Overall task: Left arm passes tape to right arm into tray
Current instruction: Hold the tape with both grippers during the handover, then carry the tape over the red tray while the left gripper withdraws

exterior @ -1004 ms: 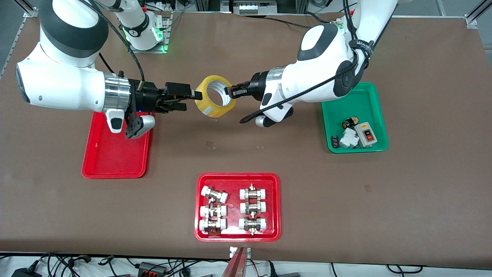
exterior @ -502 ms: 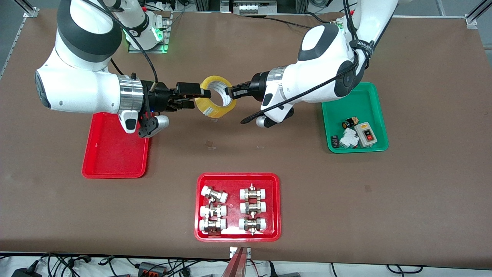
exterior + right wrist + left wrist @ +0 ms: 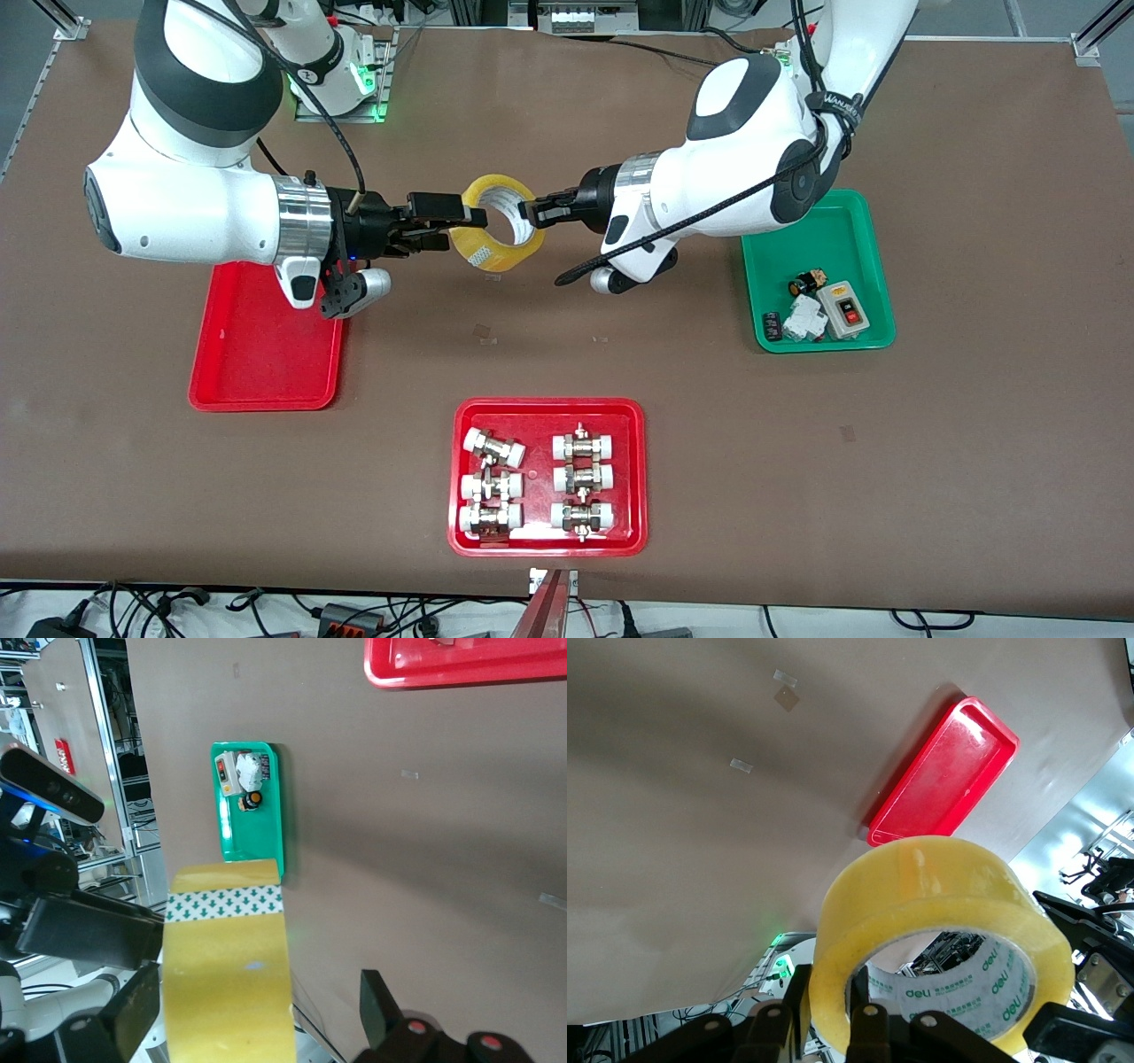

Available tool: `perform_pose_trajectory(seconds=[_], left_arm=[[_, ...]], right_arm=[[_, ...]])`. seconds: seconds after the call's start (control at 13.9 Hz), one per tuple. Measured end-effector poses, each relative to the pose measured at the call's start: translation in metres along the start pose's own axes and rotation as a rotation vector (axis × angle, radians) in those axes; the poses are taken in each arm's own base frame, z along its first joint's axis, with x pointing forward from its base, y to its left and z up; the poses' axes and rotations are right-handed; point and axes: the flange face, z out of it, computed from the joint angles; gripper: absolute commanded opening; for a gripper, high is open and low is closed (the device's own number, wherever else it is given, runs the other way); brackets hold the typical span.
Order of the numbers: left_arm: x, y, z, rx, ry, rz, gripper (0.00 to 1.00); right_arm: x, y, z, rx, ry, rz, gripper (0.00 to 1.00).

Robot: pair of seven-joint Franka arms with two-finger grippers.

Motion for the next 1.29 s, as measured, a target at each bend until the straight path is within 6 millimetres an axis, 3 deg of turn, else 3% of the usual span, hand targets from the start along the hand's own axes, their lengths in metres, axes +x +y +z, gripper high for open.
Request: perform_pose_trajectory(seconds=[0.29, 0.72, 1.0, 1.29], left_arm=[[0.0001, 0.0, -0.0001, 0.0, 0.0, 0.0, 0.03], [0.0002, 0.0, -0.0002, 0.0, 0.0, 0.0, 0.03], [0.0001, 0.0001, -0.0004, -0.001, 0.0, 0.0, 0.03], [0.001, -0.0002, 0.0, 0.0, -0.001, -0.002, 0.03]], right_arm=[[-0.0007, -0.0021, 0.0004, 0.023, -0.007, 0.005, 1.0], [-0.0011, -0.0002, -0.001, 0.023, -0.014, 0.009, 0.91], [-0.0011, -0.0002, -0.0011, 0.023, -0.015, 0.009, 0.53], [-0.0014, -0.0019, -0.0018, 0.031, -0.015, 0.007, 0.48]])
